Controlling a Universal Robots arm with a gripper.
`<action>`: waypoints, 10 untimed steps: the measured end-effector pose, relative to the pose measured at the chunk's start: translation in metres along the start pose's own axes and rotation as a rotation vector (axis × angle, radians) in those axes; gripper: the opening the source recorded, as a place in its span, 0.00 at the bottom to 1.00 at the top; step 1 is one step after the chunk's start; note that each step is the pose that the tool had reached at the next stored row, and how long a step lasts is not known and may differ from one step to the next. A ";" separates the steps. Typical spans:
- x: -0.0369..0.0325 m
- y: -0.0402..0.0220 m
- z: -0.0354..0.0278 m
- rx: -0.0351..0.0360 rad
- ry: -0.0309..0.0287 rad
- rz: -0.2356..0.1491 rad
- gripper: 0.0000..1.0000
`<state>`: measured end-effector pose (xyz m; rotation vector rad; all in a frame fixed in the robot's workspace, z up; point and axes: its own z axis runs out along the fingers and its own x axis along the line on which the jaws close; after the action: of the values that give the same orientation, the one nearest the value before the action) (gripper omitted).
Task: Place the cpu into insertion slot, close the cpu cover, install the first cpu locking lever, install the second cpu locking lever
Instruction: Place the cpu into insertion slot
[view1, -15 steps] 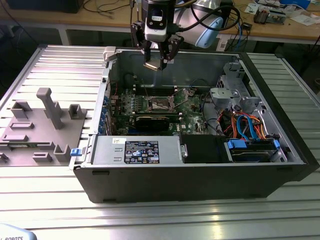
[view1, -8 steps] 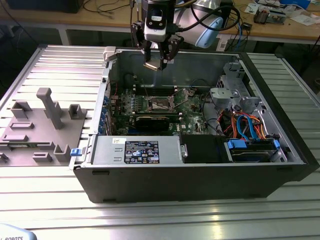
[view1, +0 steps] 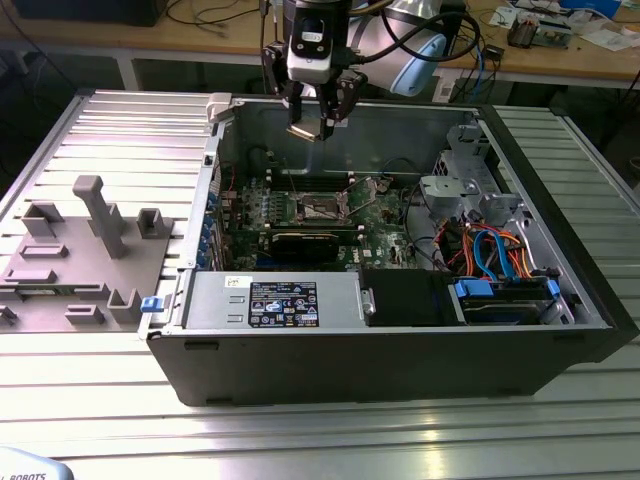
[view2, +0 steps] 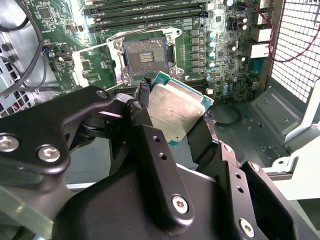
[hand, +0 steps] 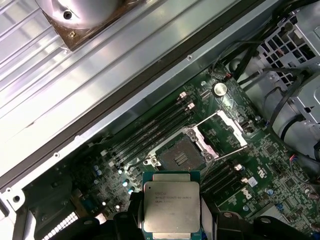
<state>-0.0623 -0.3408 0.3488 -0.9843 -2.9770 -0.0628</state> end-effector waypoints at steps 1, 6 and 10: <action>0.0000 0.0000 0.0000 -0.0001 -0.0001 0.002 0.55; 0.0000 0.0000 0.0000 -0.0002 -0.0005 0.013 0.55; 0.0000 0.0000 0.0000 -0.0003 -0.0007 0.019 0.55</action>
<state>-0.0623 -0.3408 0.3488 -1.0133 -2.9676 -0.0629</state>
